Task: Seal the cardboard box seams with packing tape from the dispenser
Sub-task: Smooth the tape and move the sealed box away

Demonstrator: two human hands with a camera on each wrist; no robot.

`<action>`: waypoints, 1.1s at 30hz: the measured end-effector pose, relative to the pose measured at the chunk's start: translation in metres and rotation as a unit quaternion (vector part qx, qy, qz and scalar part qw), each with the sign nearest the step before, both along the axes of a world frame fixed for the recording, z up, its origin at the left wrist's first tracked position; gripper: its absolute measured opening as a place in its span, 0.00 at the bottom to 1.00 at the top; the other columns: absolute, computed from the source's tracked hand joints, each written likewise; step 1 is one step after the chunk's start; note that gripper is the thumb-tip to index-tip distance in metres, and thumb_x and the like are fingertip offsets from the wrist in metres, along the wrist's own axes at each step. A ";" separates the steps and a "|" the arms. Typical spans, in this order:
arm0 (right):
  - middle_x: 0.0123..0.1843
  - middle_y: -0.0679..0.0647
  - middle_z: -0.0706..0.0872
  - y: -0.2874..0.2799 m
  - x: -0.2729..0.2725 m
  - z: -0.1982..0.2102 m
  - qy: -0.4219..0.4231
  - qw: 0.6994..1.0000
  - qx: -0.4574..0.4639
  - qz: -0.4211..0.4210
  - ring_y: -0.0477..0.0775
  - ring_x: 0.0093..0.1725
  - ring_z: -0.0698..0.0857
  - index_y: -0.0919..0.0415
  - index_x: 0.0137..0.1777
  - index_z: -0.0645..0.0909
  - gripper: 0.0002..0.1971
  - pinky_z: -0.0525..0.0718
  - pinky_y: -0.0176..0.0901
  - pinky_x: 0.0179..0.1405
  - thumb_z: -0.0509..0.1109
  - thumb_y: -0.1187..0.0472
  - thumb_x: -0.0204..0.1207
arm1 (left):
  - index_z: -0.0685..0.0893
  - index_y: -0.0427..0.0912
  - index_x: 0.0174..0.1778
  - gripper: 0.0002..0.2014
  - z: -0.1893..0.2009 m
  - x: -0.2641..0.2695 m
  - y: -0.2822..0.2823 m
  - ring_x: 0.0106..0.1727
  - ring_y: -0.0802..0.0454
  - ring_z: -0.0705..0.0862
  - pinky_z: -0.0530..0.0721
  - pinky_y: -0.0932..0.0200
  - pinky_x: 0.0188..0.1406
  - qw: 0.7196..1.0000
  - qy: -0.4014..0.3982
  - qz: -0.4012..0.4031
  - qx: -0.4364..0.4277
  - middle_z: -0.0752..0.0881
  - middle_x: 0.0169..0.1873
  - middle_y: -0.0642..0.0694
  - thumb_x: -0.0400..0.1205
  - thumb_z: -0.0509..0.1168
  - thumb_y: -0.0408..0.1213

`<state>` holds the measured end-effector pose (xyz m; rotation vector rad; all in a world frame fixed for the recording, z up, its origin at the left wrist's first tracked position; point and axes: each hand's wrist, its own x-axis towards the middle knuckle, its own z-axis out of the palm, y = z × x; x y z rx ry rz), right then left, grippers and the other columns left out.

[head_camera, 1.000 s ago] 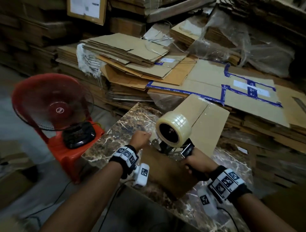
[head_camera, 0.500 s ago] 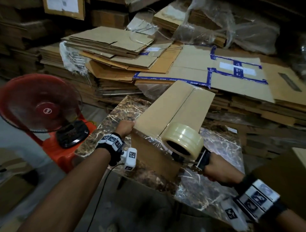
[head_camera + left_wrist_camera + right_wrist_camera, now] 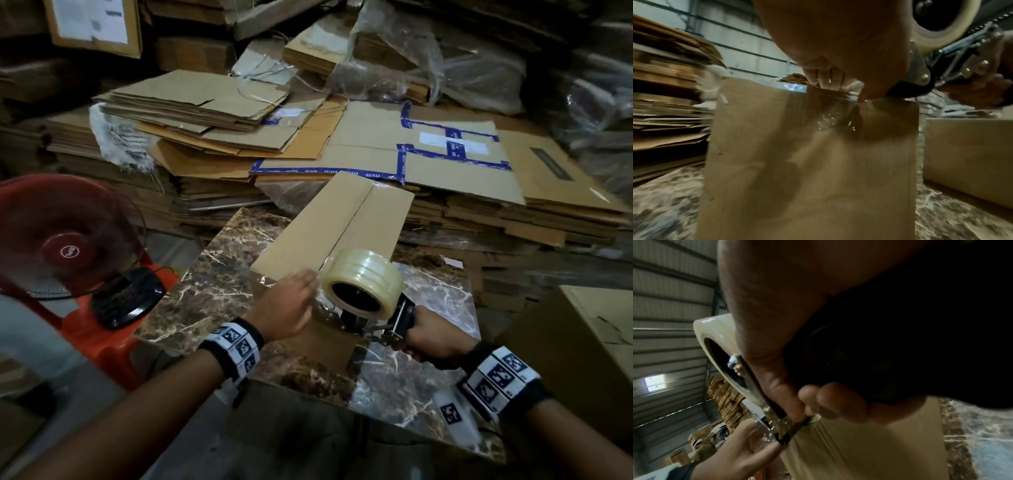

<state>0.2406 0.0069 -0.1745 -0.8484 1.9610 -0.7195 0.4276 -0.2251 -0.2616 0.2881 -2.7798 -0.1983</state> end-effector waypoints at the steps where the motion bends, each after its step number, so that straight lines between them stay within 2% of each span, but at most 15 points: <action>1: 0.28 0.60 0.76 0.000 0.000 0.000 0.000 1.000 0.002 0.000 0.50 0.21 0.71 0.67 0.38 0.80 0.05 0.69 0.38 0.20 0.70 0.75 0.72 | 0.71 0.37 0.79 0.31 -0.004 -0.006 0.003 0.78 0.42 0.72 0.69 0.46 0.80 1.000 -0.019 -0.023 -0.001 0.74 0.77 0.38 0.80 0.66 0.43; 3: 0.28 0.60 0.77 0.001 0.001 -0.001 0.003 1.000 0.002 0.002 0.49 0.21 0.71 0.68 0.40 0.81 0.04 0.68 0.37 0.20 0.70 0.75 0.73 | 0.76 0.38 0.76 0.31 -0.007 -0.014 0.005 0.76 0.41 0.74 0.70 0.47 0.78 0.999 -0.038 -0.027 0.011 0.77 0.75 0.38 0.77 0.69 0.45; 6: 0.27 0.57 0.78 0.005 -0.001 -0.004 0.000 1.000 -0.012 0.014 0.49 0.21 0.72 0.66 0.40 0.80 0.04 0.70 0.39 0.21 0.71 0.72 0.73 | 0.80 0.37 0.71 0.29 -0.010 -0.016 0.003 0.72 0.40 0.80 0.72 0.48 0.75 0.999 -0.028 -0.019 -0.010 0.81 0.71 0.38 0.73 0.72 0.36; 8: 0.27 0.56 0.79 0.013 -0.004 -0.006 0.005 0.999 -0.030 0.026 0.50 0.22 0.72 0.64 0.43 0.80 0.03 0.72 0.41 0.22 0.72 0.70 0.74 | 0.82 0.36 0.69 0.28 -0.011 -0.016 0.002 0.69 0.40 0.83 0.76 0.45 0.72 0.999 -0.012 -0.023 -0.027 0.83 0.69 0.37 0.71 0.75 0.34; 9: 0.27 0.56 0.79 0.018 -0.005 -0.006 0.005 0.999 -0.041 0.030 0.51 0.23 0.72 0.65 0.45 0.80 0.04 0.72 0.42 0.23 0.73 0.68 0.75 | 0.82 0.36 0.69 0.27 -0.013 -0.016 0.001 0.68 0.41 0.83 0.77 0.44 0.71 0.999 -0.001 -0.027 -0.036 0.84 0.68 0.37 0.73 0.74 0.35; 11: 0.26 0.54 0.79 0.033 -0.010 -0.008 0.011 0.998 -0.058 0.031 0.50 0.23 0.72 0.64 0.48 0.81 0.07 0.72 0.42 0.22 0.76 0.65 0.76 | 0.81 0.36 0.71 0.24 -0.012 -0.016 0.003 0.70 0.42 0.83 0.75 0.43 0.71 0.998 0.007 -0.030 -0.046 0.83 0.69 0.38 0.80 0.64 0.44; 13: 0.24 0.50 0.80 0.046 -0.013 -0.013 0.032 0.997 -0.058 0.029 0.47 0.22 0.73 0.59 0.48 0.81 0.06 0.73 0.38 0.20 0.76 0.62 0.76 | 0.78 0.37 0.74 0.29 -0.014 -0.017 0.004 0.74 0.42 0.79 0.70 0.45 0.75 0.999 -0.007 -0.020 -0.039 0.80 0.73 0.38 0.82 0.54 0.50; 14: 0.25 0.50 0.81 0.051 -0.014 -0.017 0.036 0.997 -0.060 0.028 0.47 0.22 0.73 0.59 0.48 0.81 0.06 0.73 0.39 0.21 0.76 0.61 0.77 | 0.75 0.37 0.77 0.30 -0.014 -0.017 0.006 0.77 0.42 0.76 0.67 0.45 0.78 0.999 -0.018 -0.012 -0.038 0.77 0.75 0.38 0.83 0.54 0.51; 17: 0.27 0.51 0.82 0.055 -0.015 -0.029 0.040 0.996 -0.077 0.024 0.50 0.25 0.75 0.58 0.47 0.81 0.03 0.74 0.41 0.24 0.73 0.62 0.78 | 0.65 0.36 0.82 0.37 -0.016 -0.023 0.016 0.83 0.41 0.66 0.56 0.46 0.83 0.996 -0.055 -0.014 -0.074 0.68 0.81 0.37 0.81 0.66 0.51; 19: 0.24 0.49 0.82 0.055 -0.015 -0.033 0.052 0.995 -0.079 0.021 0.49 0.24 0.76 0.56 0.42 0.80 0.05 0.75 0.41 0.24 0.73 0.63 0.77 | 0.63 0.35 0.83 0.43 -0.013 -0.032 0.026 0.83 0.41 0.65 0.52 0.45 0.81 0.991 -0.069 -0.033 -0.108 0.66 0.81 0.35 0.76 0.73 0.49; 22: 0.23 0.51 0.81 0.055 -0.015 -0.033 0.059 0.994 -0.085 0.027 0.51 0.23 0.77 0.56 0.40 0.80 0.06 0.75 0.43 0.24 0.74 0.62 0.76 | 0.59 0.34 0.84 0.43 -0.010 -0.051 0.033 0.85 0.41 0.61 0.45 0.48 0.81 0.993 -0.072 -0.043 -0.086 0.61 0.83 0.36 0.76 0.72 0.42; 25: 0.23 0.49 0.82 0.060 -0.016 -0.034 0.065 0.993 -0.092 0.019 0.50 0.24 0.77 0.50 0.43 0.80 0.07 0.76 0.42 0.24 0.76 0.60 0.75 | 0.56 0.36 0.85 0.42 -0.013 -0.056 0.029 0.85 0.43 0.59 0.46 0.51 0.81 0.993 -0.086 -0.048 -0.069 0.59 0.85 0.38 0.79 0.70 0.42; 28: 0.25 0.47 0.85 0.068 -0.014 -0.032 0.063 0.991 -0.117 0.019 0.46 0.23 0.79 0.47 0.45 0.81 0.08 0.77 0.38 0.24 0.72 0.48 0.68 | 0.58 0.35 0.85 0.40 -0.016 -0.054 0.026 0.85 0.42 0.61 0.49 0.50 0.81 0.992 -0.088 -0.059 -0.074 0.61 0.84 0.37 0.81 0.70 0.44; 31: 0.19 0.36 0.82 0.079 -0.014 -0.033 0.075 0.992 -0.101 0.025 0.35 0.19 0.78 0.46 0.34 0.77 0.02 0.73 0.27 0.24 0.67 0.55 0.65 | 0.60 0.35 0.84 0.41 -0.018 -0.054 0.025 0.84 0.41 0.61 0.52 0.48 0.81 0.991 -0.088 -0.061 -0.080 0.62 0.83 0.37 0.80 0.71 0.46; 33: 0.19 0.33 0.81 0.087 -0.016 -0.040 0.086 0.991 -0.099 0.017 0.35 0.20 0.79 0.45 0.33 0.77 0.06 0.74 0.27 0.24 0.70 0.55 0.69 | 0.60 0.35 0.84 0.41 -0.019 -0.054 0.024 0.84 0.42 0.62 0.55 0.48 0.82 0.991 -0.090 -0.061 -0.081 0.62 0.83 0.37 0.80 0.71 0.47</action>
